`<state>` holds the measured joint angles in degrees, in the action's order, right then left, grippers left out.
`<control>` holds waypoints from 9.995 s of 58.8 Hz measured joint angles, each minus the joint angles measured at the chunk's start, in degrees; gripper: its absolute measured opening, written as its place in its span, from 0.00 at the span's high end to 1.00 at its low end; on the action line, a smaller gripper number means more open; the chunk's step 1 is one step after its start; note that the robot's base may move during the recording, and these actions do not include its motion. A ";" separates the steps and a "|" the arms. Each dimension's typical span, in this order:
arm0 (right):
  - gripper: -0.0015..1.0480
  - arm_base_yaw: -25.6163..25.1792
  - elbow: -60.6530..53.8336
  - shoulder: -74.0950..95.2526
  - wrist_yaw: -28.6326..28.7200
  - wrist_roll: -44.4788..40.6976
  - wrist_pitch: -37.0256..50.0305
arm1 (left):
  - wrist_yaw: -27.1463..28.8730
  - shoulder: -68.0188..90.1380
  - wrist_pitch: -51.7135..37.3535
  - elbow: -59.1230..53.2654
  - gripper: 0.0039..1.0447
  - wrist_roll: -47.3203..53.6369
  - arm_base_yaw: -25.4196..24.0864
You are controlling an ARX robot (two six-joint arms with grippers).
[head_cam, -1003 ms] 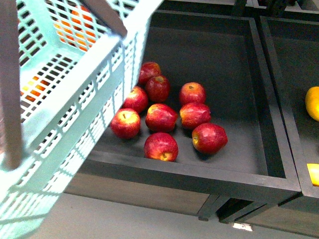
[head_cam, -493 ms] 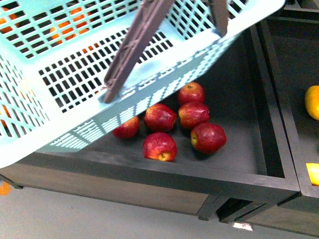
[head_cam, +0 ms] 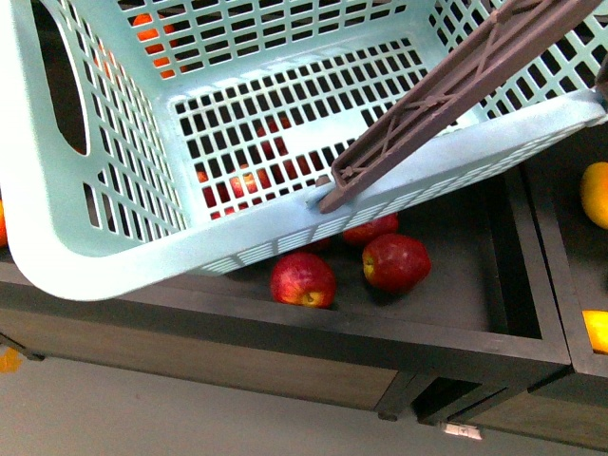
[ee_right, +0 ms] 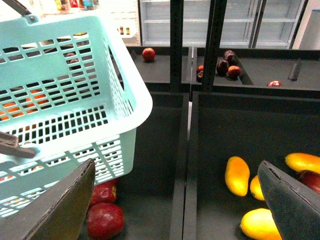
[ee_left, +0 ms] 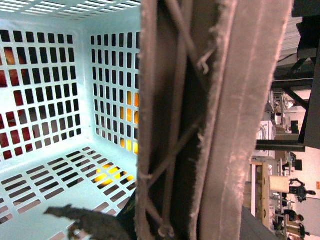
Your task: Pick mango and avocado into basket
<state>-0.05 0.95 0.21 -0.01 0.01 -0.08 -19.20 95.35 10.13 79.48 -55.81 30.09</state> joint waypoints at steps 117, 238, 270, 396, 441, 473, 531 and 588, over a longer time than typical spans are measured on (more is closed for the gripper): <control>0.08 -24.44 72.00 137.06 -3.30 51.36 1.81 | 0.37 0.02 0.00 0.00 0.85 0.50 -0.09; 0.37 -23.61 53.37 118.01 -0.26 16.98 25.20 | 0.33 0.02 0.00 0.00 0.85 0.48 -0.09; 0.38 -12.59 38.42 63.84 13.62 14.01 14.29 | 0.33 0.02 0.00 0.00 0.85 0.48 -0.09; 0.98 0.26 5.51 42.03 -0.11 0.20 35.30 | 0.33 0.26 0.07 0.00 0.85 0.50 -0.09; 0.08 0.02 4.50 40.09 -0.17 0.15 34.64 | 0.15 0.26 0.02 0.00 0.86 0.31 0.33; 0.08 0.02 4.35 40.13 0.04 0.15 34.56 | 0.20 0.37 0.07 0.04 0.86 0.50 -0.07; 0.08 0.02 4.22 40.13 0.02 0.17 34.53 | 0.44 0.37 0.07 0.09 0.86 0.52 -0.13; 0.08 0.02 4.22 40.02 0.04 0.15 34.56 | 0.57 0.37 0.07 0.09 0.86 0.55 -0.15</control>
<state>-0.03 5.17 40.23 0.03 0.16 34.48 -18.63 95.72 10.20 79.57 -55.27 29.93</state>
